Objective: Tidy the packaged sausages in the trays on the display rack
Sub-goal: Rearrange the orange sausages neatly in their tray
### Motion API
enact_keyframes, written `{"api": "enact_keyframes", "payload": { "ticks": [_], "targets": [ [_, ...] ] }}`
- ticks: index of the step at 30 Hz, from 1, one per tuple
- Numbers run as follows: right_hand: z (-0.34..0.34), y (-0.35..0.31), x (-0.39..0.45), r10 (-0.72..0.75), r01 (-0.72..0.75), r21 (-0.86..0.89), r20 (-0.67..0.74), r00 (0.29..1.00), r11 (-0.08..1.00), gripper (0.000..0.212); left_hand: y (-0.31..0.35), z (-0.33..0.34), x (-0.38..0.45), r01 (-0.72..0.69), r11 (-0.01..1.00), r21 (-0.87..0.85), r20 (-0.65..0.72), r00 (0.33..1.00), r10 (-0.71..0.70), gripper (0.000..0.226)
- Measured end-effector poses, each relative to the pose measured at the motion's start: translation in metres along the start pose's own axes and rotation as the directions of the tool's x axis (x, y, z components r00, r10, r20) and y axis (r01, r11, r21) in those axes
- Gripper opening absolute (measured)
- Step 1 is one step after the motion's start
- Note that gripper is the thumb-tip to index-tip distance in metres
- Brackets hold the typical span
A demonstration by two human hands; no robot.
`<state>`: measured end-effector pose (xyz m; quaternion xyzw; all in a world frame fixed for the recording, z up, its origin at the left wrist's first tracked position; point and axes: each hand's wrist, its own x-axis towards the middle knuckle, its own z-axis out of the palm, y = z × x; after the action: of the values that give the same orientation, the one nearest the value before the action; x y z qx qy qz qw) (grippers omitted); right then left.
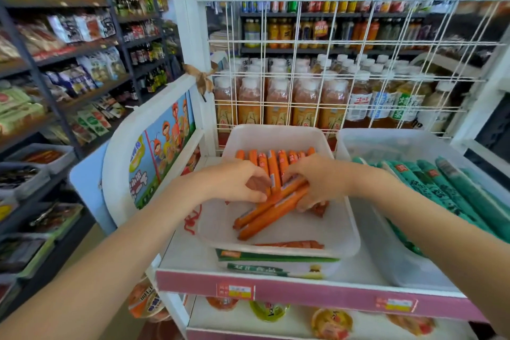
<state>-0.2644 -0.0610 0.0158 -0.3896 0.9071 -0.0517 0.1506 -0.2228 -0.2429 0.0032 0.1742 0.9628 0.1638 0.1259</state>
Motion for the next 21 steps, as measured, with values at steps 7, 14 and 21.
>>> {"api": "enact_keyframes", "payload": {
  "ticks": [7,14,21],
  "targets": [
    [0.010,0.006,-0.009,0.074,0.084,0.583,-0.243,0.967,0.808,0.031,0.006,0.003,0.002,-0.004,0.999,-0.053,-0.008,1.000,0.004,0.047],
    [-0.033,0.008,-0.028,-0.078,0.259,0.447,-0.384,0.920,0.856,0.027,0.022,-0.009,0.008,-0.148,0.837,-0.527,-0.134,0.987,0.090,0.024],
    [-0.043,0.011,-0.039,-0.010,0.277,0.457,-0.505,0.863,0.845,0.041,0.026,-0.012,0.014,-0.200,0.749,-0.632,-0.269,0.963,0.030,0.019]
  ]
}}
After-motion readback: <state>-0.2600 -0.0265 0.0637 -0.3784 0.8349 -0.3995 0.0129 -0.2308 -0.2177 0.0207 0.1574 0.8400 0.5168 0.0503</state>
